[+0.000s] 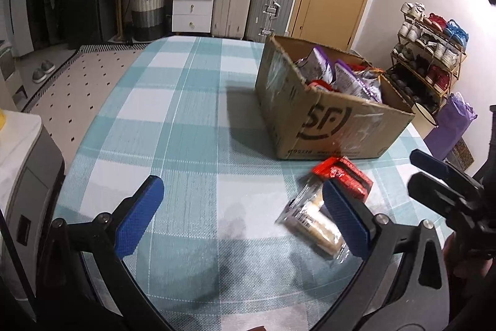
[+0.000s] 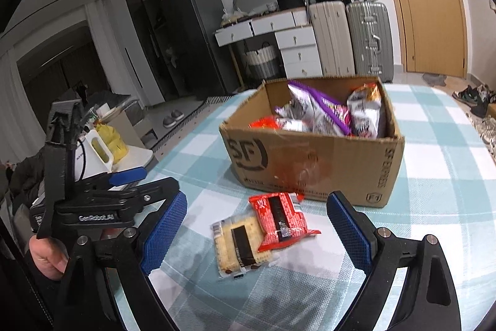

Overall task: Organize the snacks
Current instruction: 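Grasp the small red snack pack with the right gripper and lift it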

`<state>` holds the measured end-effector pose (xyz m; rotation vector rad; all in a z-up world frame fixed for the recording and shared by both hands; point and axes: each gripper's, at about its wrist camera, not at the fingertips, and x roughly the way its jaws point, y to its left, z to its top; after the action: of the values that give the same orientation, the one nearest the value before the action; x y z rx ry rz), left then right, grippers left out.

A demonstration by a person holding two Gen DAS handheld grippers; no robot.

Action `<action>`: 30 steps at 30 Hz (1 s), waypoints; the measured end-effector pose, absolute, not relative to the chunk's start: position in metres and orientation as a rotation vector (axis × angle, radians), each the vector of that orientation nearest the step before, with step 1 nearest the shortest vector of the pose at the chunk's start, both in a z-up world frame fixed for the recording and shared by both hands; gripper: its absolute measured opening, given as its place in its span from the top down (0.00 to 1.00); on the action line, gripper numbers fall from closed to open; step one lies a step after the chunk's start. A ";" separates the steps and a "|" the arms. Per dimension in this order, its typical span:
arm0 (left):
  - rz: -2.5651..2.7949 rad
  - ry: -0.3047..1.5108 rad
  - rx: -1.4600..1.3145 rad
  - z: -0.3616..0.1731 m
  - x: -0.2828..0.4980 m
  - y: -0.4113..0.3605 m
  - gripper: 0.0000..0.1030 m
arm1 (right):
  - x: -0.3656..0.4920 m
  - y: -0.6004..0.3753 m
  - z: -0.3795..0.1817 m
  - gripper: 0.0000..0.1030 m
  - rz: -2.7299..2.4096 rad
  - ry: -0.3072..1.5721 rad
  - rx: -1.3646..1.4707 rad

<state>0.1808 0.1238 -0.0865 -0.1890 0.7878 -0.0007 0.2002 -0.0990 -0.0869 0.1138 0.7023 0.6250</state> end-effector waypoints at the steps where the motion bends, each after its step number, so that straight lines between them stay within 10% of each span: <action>1: 0.000 0.790 -0.191 -0.089 0.181 0.125 0.01 | 0.204 -0.098 -0.091 0.09 0.627 0.716 0.115; 13: -0.019 0.828 -0.238 -0.110 0.183 0.133 0.01 | 0.244 -0.077 -0.130 0.12 0.616 0.855 0.087; 19: -0.009 0.850 -0.272 -0.117 0.186 0.141 0.01 | 0.265 -0.068 -0.150 0.25 0.596 0.929 0.118; 22: -0.008 0.857 -0.275 -0.120 0.186 0.143 0.01 | 0.273 -0.066 -0.161 0.55 0.599 0.978 0.132; 30: -0.009 0.869 -0.276 -0.122 0.184 0.141 0.01 | 0.265 -0.070 -0.157 0.58 0.589 0.948 0.137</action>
<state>0.1844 0.1406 -0.1221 -0.2764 0.8693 -0.0086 0.2648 -0.0704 -0.1572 0.1368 0.9480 0.5885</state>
